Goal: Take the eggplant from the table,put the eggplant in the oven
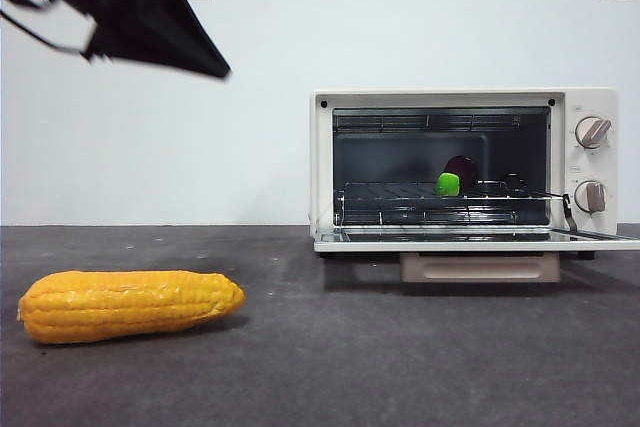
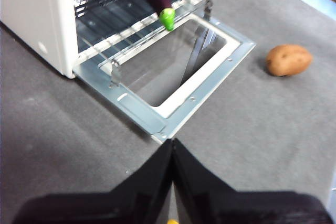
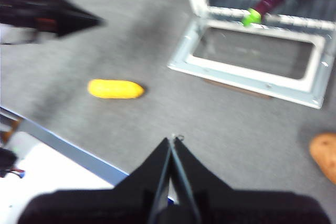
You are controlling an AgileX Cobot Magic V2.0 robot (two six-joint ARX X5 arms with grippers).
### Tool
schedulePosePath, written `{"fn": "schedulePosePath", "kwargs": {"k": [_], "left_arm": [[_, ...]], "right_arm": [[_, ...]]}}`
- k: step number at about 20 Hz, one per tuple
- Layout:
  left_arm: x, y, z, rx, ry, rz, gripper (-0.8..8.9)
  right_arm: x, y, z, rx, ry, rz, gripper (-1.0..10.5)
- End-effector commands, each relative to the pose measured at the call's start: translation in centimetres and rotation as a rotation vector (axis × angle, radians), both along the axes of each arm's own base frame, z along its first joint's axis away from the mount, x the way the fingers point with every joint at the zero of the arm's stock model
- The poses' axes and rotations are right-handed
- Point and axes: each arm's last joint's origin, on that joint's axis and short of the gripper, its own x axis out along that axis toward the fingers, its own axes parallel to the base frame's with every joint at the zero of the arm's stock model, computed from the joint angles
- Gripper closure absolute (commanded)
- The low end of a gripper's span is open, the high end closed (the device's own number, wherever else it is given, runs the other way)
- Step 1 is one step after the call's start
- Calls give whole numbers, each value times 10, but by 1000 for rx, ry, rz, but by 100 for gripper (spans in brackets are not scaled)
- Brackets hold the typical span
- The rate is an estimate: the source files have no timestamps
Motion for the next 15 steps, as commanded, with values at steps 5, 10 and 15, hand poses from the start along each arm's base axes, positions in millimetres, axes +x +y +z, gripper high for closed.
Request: {"fn": "schedulePosePath", "kwargs": {"k": [5,10,15], "left_arm": [[37,-16,-54,3,119,28,820],[56,-23,-87,-16,172,58,820],[63,-35,-114,-17,211,56,820]], "right_arm": [[-28,-6,2,58,-30,-28,958],[-38,-8,2,93,-40,-42,958],[-39,-9,2,95,-42,-42,958]]}}
